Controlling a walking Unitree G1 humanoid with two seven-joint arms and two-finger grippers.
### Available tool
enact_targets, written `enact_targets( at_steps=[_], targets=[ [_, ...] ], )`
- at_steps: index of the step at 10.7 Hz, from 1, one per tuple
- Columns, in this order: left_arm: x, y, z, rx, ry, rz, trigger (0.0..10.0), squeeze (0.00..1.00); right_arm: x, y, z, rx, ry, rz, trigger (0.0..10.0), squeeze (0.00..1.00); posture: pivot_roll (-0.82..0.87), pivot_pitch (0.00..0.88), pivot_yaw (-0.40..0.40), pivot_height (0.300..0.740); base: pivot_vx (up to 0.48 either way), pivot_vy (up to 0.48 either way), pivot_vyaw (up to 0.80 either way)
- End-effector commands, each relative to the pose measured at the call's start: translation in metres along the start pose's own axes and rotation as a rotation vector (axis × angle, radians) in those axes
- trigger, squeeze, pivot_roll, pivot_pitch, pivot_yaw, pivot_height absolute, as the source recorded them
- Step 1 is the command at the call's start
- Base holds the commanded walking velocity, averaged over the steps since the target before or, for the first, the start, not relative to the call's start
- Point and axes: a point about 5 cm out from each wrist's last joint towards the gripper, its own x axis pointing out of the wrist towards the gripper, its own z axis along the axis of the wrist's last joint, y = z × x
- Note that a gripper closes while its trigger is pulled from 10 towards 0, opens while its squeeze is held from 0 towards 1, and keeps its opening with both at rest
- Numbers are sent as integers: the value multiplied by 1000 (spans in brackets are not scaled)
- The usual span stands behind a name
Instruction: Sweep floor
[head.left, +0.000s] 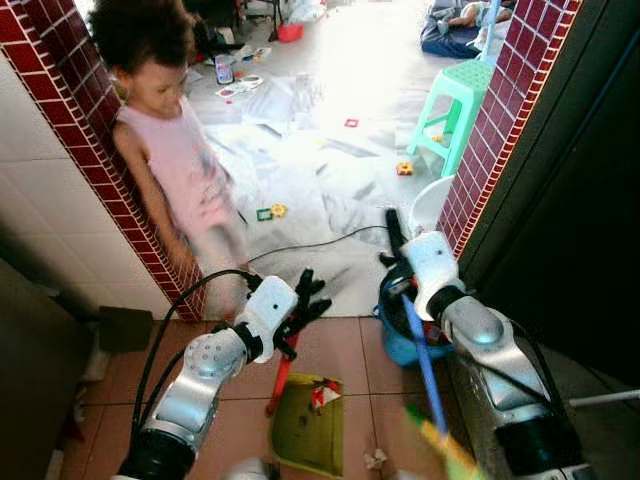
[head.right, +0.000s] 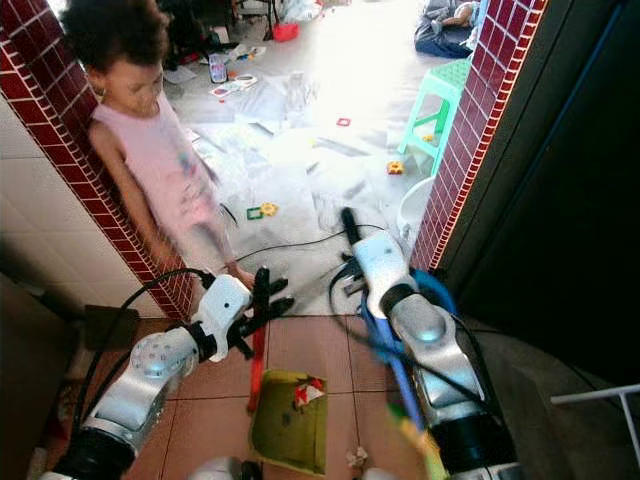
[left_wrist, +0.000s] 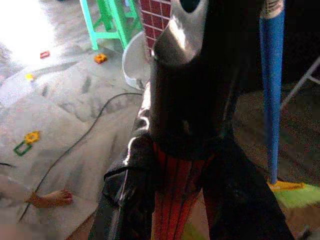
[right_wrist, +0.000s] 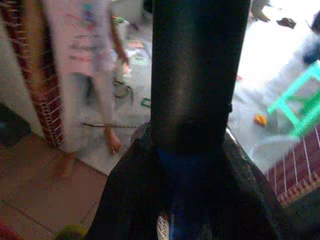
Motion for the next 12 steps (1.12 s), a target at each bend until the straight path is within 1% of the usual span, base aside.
enact_targets(
  at_steps=[1, 2, 4, 5, 6, 7, 8, 9, 10, 11, 12],
  targets=[
    [-4, -20, -34, -83, 171, -100, 10000, 0, 3, -3, 5, 29, -4, -18, 10000, 0, -60, 0, 38, 740, 0, 0, 0],
    [-4, -19, -36, -84, 186, -88, 10000, 0, 9, -1, 5, 163, 23, -53, 10000, 0, -62, 0, 37, 740, 0, 0, 0],
    [-2, -24, -36, -107, 192, -87, 10000, 0, 15, 3, 21, 383, -38, -66, 10000, 0, -64, 0, 36, 740, 0, 0, 0],
    [-1, -25, -36, -111, 193, -82, 10000, 0, 17, -2, 33, 481, -105, -88, 10000, 0, -66, 0, 33, 740, 0, 0, 0],
    [0, -24, -35, -110, 192, -79, 10000, 0, 18, -4, 40, 529, -141, -92, 10000, 0, -66, 0, 33, 740, 0, 0, 0],
    [0, -24, -35, -111, 192, -77, 10000, 0, 18, -7, 45, 540, -164, -98, 10000, 0, -68, 0, 33, 740, 0, 0, 0],
    [1, -24, -35, -108, 194, -70, 10000, 0, 18, -10, 53, 551, -212, -100, 10000, 0, -72, 0, 35, 740, 0, 0, 0],
    [2, -24, -35, -112, 198, -63, 10000, 0, 17, -10, 55, 553, -224, -98, 10000, 0, -72, 0, 34, 740, 0, 0, 0],
    [2, -24, -37, -153, 203, -48, 10000, 0, 16, -12, 55, 549, -228, -102, 10000, 0, -75, 0, 33, 740, 0, 0, 0],
    [3, -22, -39, -229, 212, -5, 10000, 0, 16, -14, 52, 545, -218, -118, 10000, 0, -75, 0, 31, 740, 0, 0, 0],
    [5, -18, -38, -282, 202, 49, 10000, 0, 17, -20, 48, 509, -203, -175, 10000, 0, -71, 0, 29, 740, 0, 0, 0]
  ],
)
